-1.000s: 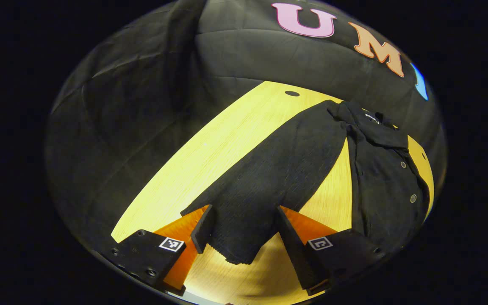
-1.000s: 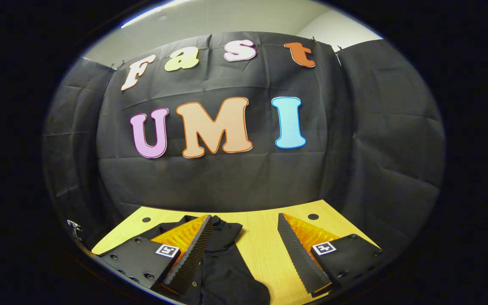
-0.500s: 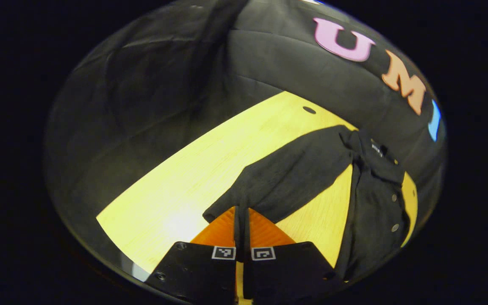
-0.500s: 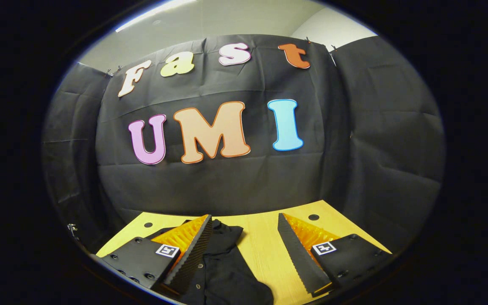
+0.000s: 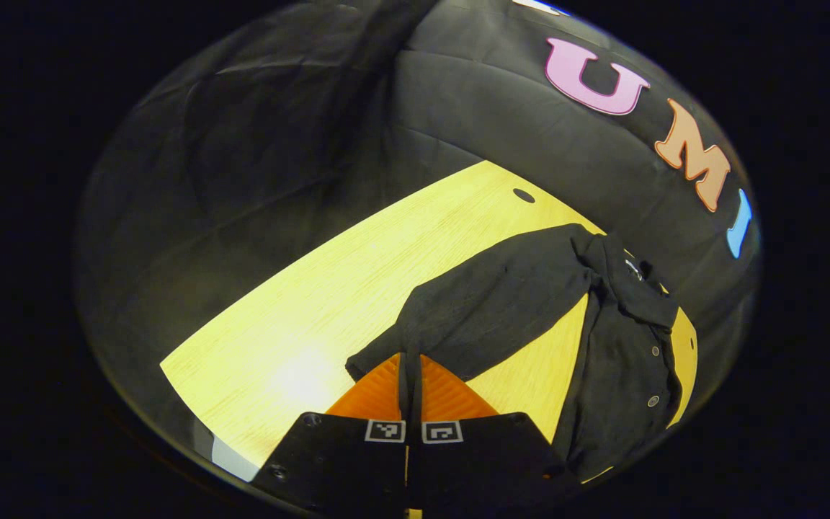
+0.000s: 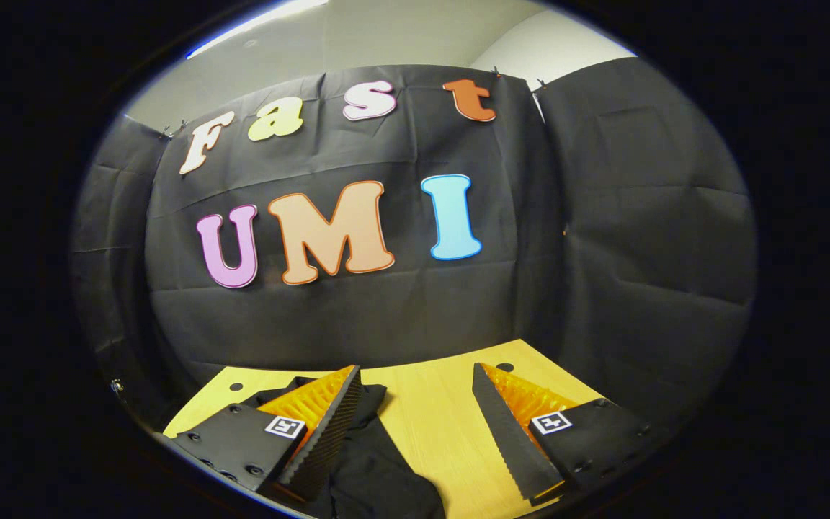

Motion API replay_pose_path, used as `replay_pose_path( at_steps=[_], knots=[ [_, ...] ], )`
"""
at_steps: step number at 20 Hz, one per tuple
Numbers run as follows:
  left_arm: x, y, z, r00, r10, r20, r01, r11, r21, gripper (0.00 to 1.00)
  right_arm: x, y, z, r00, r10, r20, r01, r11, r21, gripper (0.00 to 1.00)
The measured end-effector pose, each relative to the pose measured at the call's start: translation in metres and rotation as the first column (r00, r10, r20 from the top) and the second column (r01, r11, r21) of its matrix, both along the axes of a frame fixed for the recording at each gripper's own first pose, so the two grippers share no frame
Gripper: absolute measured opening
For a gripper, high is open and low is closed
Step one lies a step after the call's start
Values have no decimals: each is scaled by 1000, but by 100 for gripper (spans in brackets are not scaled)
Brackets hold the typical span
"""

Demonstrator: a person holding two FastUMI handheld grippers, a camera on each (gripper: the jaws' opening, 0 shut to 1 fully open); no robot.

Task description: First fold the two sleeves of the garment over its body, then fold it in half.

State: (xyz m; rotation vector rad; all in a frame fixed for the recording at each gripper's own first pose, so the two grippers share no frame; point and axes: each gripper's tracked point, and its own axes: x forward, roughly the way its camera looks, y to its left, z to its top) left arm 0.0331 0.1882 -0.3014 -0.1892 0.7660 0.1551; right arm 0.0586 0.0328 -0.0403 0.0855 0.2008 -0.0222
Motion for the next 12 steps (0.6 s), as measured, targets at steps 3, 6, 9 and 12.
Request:
replay_pose_path(
  at_steps=[3, 6, 9, 12],
  knots=[
    [11, -6, 29, 999, -15, 37, 15, 1000, 11, 0, -4, -17, -4, 1000, -24, -8, 25, 1000, 15, 98],
    [44, -24, 64, 992, -78, 95, 73, 996, 55, 0, -7, -27, -9, 999, -29, -15, 29, 999, 33, 98],
    [84, -63, 114, 967, -171, 191, 158, 984, 84, 0, -8, -40, -17, 999, -33, -30, 34, 999, 34, 98],
    [127, -115, 158, 917, -258, 304, 224, 964, 141, 0, -9, -59, -18, 998, -45, -31, 47, 998, 44, 98]
  ],
)
